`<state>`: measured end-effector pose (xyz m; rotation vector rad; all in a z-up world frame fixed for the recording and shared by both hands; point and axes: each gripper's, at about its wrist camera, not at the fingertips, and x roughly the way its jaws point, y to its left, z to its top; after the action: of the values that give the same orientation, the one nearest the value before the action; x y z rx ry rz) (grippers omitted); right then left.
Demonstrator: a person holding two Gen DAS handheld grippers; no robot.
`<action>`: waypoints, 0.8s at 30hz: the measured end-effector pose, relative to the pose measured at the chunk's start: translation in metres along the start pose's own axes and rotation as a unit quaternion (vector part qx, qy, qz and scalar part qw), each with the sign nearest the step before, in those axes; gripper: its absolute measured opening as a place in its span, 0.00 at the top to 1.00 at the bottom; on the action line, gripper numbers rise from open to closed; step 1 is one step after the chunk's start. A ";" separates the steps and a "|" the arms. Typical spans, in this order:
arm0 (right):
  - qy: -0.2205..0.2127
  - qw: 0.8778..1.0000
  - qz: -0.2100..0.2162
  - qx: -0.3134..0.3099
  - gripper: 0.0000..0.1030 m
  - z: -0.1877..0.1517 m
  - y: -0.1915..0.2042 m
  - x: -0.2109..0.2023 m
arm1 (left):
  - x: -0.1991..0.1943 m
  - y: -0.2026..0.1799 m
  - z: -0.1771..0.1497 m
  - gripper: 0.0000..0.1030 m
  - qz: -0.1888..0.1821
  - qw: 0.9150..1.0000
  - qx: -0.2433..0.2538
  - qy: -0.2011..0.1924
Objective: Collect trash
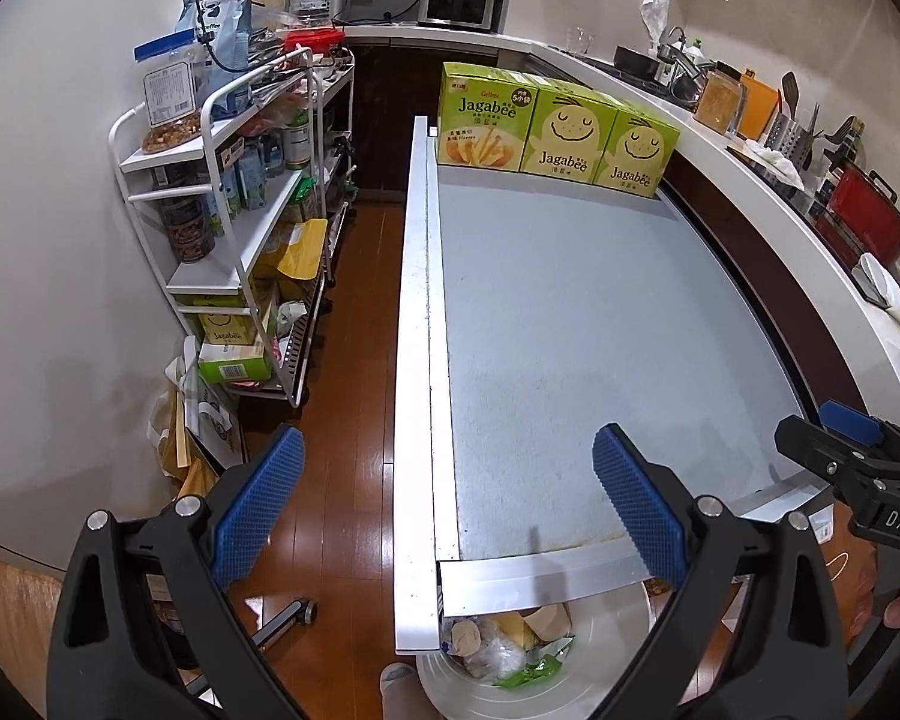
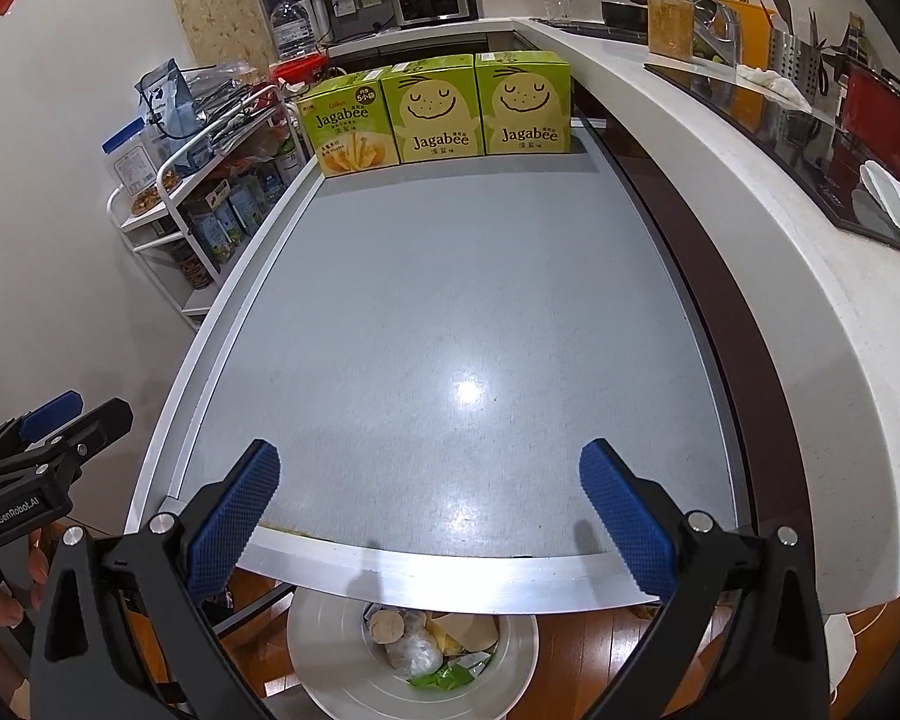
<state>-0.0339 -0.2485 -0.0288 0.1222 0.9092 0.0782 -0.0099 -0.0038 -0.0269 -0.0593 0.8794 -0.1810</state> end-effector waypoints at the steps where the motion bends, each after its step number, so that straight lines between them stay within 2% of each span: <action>1: 0.000 1.000 0.000 0.000 0.05 0.000 0.000 0.000 | -0.001 0.000 0.000 0.05 0.000 1.000 0.000 -0.001; 24: -0.006 1.000 -0.003 0.003 0.05 0.004 -0.002 -0.005 | -0.007 -0.004 0.005 0.05 0.004 1.000 0.007 -0.013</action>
<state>-0.0334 -0.2518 -0.0226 0.1251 0.8981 0.0686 -0.0113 -0.0066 -0.0182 -0.0462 0.8525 -0.1790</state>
